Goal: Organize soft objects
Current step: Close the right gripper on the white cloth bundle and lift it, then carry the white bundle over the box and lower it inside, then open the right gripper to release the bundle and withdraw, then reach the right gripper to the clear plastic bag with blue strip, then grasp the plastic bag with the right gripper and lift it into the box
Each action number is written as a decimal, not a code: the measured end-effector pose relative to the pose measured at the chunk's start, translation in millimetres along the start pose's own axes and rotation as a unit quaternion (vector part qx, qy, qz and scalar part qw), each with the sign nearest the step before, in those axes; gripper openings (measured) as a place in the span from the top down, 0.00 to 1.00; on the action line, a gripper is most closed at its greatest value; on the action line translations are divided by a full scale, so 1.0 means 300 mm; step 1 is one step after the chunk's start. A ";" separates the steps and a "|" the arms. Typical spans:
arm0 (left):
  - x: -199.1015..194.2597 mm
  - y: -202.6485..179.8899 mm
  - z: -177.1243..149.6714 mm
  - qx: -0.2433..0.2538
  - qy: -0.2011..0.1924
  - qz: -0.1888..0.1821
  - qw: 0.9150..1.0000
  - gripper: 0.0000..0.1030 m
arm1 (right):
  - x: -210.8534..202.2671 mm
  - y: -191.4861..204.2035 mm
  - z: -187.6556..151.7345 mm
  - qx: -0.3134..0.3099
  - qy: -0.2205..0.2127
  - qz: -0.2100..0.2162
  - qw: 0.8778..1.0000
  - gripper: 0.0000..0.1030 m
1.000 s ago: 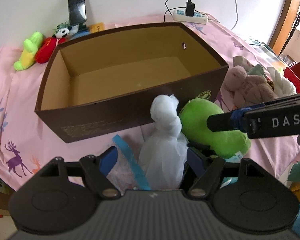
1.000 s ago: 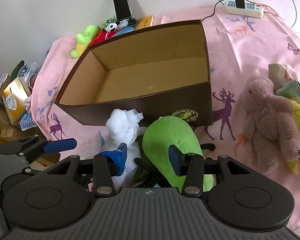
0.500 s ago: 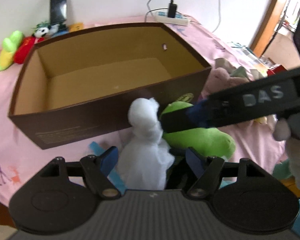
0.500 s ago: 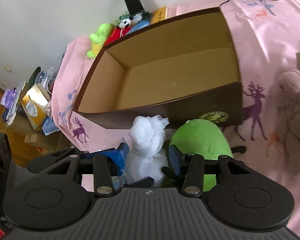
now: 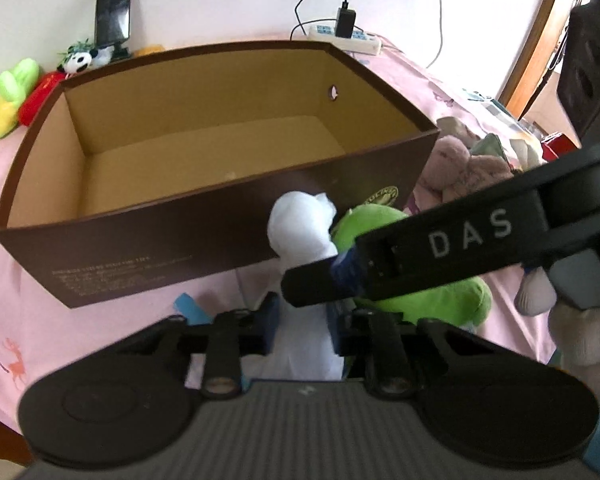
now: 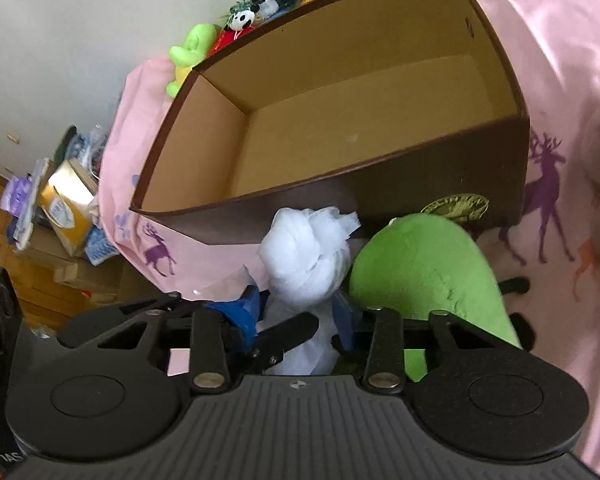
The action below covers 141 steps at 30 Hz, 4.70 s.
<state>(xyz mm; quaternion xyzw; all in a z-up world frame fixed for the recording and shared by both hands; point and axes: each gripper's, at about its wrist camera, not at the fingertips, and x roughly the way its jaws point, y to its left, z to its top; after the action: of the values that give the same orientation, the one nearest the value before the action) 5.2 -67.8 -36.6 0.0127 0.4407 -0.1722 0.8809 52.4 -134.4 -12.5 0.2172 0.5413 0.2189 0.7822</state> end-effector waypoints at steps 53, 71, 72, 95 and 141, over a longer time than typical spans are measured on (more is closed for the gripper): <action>0.245 0.537 0.440 -0.141 0.012 0.120 0.983 0.70 | 0.495 0.137 0.572 -0.068 0.011 0.049 0.996 0.93; 0.014 0.432 0.408 -0.124 -0.063 0.132 0.981 0.46 | 0.224 0.059 0.528 0.006 -0.048 0.089 0.995 0.88; -0.001 0.424 0.398 -0.123 -0.066 0.131 0.981 0.46 | 0.201 0.057 0.513 0.006 -0.052 0.090 0.995 0.88; -0.170 0.273 0.108 -0.081 -0.046 0.120 0.988 0.43 | -0.022 0.065 0.159 -0.103 -0.049 0.074 0.991 0.87; -0.087 0.380 -0.249 -0.208 -0.029 -0.006 0.978 0.39 | 0.205 0.093 -0.023 -0.106 0.078 0.118 0.984 0.88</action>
<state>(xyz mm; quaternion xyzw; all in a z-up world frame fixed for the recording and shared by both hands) -31.0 60.0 -76.8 -0.1786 0.4409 -0.0823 0.8757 62.4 -75.5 -45.0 0.1781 0.5447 0.3820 0.7250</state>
